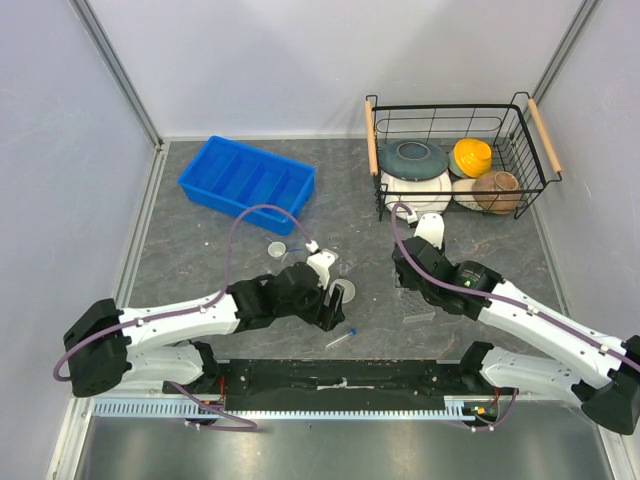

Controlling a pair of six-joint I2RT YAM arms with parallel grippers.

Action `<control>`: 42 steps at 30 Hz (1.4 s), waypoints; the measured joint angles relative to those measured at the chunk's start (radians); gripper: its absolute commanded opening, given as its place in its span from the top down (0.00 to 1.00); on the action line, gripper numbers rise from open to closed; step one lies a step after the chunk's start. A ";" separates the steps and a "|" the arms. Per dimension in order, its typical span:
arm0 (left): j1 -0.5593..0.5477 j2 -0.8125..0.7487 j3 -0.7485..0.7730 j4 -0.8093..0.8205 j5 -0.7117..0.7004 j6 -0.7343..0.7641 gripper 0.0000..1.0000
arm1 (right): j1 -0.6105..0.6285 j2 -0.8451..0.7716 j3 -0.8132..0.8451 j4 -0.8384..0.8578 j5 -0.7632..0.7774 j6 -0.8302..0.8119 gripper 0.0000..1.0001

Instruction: Organize the chemistry lab equipment

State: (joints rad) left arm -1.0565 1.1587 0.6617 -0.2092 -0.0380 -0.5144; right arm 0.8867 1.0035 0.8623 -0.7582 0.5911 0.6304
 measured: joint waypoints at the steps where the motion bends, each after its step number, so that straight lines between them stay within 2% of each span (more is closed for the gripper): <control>1: -0.020 0.014 -0.001 -0.001 -0.014 0.001 0.24 | 0.000 -0.006 0.005 -0.011 0.001 0.000 0.39; 13: -0.169 0.178 -0.024 0.002 -0.148 0.016 0.29 | 0.014 -0.036 0.010 -0.052 -0.006 -0.001 0.39; 22: -0.214 0.198 -0.041 0.005 -0.185 0.016 0.30 | 0.028 -0.036 0.010 -0.054 -0.010 0.002 0.39; 36: -0.264 0.270 -0.015 0.006 -0.237 0.015 0.41 | 0.048 -0.027 0.010 -0.053 -0.010 0.006 0.40; 37: -0.269 0.282 -0.006 0.006 -0.245 0.015 0.42 | 0.048 -0.027 0.010 -0.053 -0.010 0.007 0.40; 39: -0.277 0.301 0.008 0.006 -0.259 0.015 0.53 | 0.050 -0.027 0.010 -0.053 -0.010 0.011 0.41; 40: -0.282 0.309 0.014 0.006 -0.265 0.015 0.59 | 0.053 -0.027 0.010 -0.053 -0.010 0.012 0.41; 41: -0.285 0.315 0.019 0.006 -0.270 0.015 0.71 | 0.055 -0.027 0.010 -0.053 -0.010 0.013 0.42; 42: -0.289 0.323 0.024 0.007 -0.277 0.015 0.76 | 0.056 -0.027 0.010 -0.053 -0.010 0.013 0.42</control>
State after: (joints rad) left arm -1.3453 1.4815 0.6857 -0.2024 -0.3149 -0.4992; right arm 0.9432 0.9764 0.8719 -0.8108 0.5816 0.6434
